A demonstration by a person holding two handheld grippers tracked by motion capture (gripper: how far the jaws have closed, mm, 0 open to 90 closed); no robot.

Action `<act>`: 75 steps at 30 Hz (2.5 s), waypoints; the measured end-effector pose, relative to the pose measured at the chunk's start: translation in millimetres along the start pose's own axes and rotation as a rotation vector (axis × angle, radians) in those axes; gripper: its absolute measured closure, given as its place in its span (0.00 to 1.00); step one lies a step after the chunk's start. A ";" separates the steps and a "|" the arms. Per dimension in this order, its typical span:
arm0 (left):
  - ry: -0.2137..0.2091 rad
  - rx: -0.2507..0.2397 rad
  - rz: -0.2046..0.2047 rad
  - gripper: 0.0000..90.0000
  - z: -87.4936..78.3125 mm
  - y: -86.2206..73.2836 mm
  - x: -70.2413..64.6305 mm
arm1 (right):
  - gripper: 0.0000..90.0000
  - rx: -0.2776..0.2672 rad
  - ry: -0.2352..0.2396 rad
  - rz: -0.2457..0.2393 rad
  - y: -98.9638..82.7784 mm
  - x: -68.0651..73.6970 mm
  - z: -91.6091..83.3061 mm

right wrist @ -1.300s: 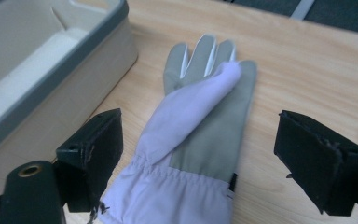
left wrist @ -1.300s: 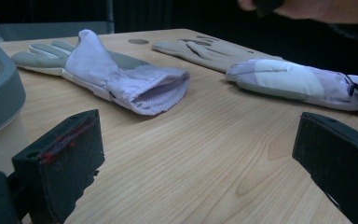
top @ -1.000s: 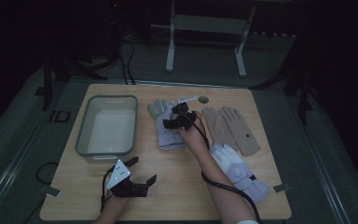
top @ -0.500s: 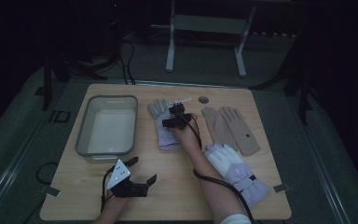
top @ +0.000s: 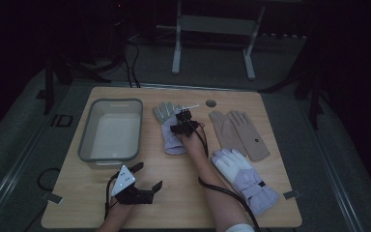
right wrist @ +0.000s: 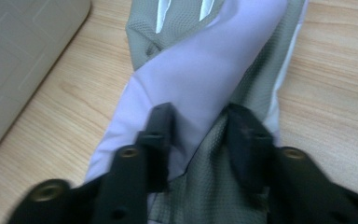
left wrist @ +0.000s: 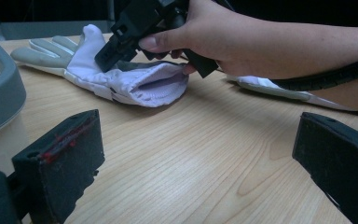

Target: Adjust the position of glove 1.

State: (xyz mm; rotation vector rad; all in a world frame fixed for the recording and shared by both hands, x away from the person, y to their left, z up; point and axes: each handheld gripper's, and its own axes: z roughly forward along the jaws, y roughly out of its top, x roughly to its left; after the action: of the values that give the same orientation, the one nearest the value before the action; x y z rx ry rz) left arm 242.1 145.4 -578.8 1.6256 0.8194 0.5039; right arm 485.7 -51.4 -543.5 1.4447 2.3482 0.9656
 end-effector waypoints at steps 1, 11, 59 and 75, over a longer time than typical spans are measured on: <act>-0.001 0.001 -0.002 0.02 0.0 0.0 0.2 | 0.79 0.003 0.000 -0.005 0.1 1.1 -0.8; 0.002 0.000 0.001 0.02 -0.1 0.0 -0.1 | 0.90 -0.014 -0.025 0.069 0.3 2.9 -34.8; 0.001 0.002 -0.007 0.02 0.1 0.2 1.1 | 0.50 -0.045 -0.020 0.064 -49.3 -13.3 -92.3; 0.004 0.002 -0.011 0.02 0.1 0.2 1.2 | 0.50 -0.105 0.037 -0.089 -65.2 -45.1 -156.7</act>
State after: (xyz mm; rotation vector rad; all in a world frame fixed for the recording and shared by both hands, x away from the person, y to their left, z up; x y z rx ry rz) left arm 243.0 146.2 -578.8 1.6215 0.8312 0.4989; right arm 383.2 -175.1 -472.3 1.2831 2.3277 1.0836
